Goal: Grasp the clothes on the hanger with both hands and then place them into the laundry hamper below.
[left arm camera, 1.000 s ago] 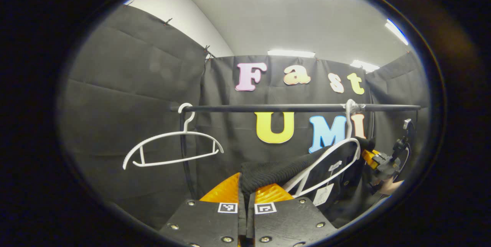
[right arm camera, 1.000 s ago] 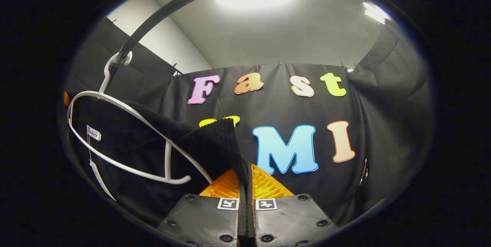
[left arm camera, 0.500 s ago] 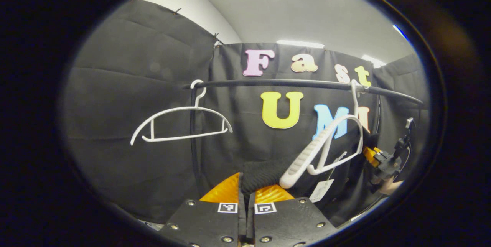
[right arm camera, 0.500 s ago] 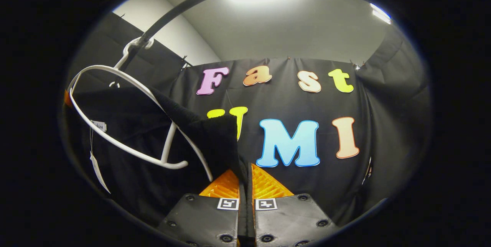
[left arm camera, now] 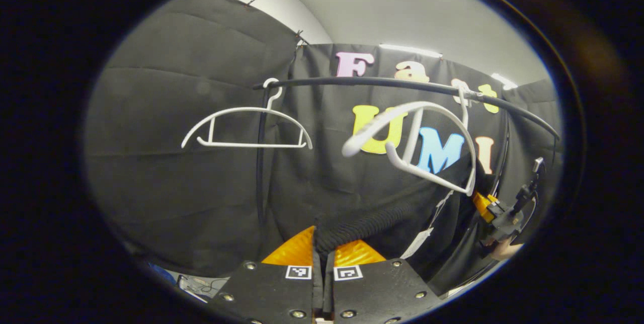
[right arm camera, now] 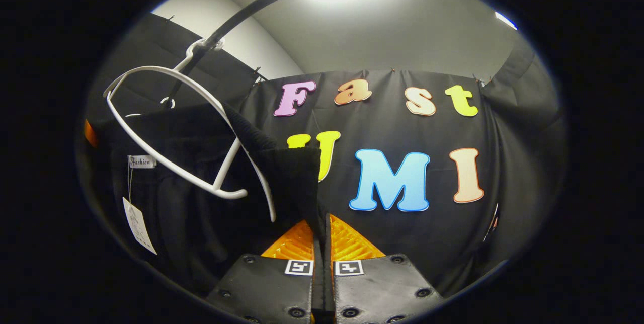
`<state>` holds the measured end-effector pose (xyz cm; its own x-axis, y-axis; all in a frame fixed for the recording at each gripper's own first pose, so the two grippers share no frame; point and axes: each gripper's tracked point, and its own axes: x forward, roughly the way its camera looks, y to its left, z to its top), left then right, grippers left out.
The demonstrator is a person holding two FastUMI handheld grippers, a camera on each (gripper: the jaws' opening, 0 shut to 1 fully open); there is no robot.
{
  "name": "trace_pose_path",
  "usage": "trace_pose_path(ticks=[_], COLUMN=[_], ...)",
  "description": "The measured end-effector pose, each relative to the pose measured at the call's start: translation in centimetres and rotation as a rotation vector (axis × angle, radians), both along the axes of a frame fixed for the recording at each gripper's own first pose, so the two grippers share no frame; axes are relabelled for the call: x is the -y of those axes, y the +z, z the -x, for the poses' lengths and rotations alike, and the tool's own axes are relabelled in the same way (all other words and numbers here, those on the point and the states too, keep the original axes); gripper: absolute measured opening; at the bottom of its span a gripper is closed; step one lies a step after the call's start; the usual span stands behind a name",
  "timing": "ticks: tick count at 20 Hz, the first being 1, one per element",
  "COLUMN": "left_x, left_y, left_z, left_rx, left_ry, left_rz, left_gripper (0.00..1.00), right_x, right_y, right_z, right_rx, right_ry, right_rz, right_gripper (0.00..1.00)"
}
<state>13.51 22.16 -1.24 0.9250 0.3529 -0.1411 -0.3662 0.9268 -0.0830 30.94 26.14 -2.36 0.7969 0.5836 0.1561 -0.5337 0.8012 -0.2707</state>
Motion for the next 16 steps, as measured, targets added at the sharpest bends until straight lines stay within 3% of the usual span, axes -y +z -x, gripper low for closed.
trace_pose_path(ticks=[8, 16], left_x=[4.2, 6.6], left_y=[-3.4, -5.3], left_z=[3.1, 2.4], left_rx=[-0.016, -0.051], left_ry=[0.080, 0.089], left_rz=[0.074, 0.060], left_gripper=[0.01, 0.02], right_x=[0.8, 2.3], right_y=[-2.4, -4.0], right_z=[-0.6, -0.1], right_rx=[-0.060, -0.071], right_ry=[0.074, 0.033], right_rz=[0.001, 0.051], right_gripper=[0.00, 0.01])
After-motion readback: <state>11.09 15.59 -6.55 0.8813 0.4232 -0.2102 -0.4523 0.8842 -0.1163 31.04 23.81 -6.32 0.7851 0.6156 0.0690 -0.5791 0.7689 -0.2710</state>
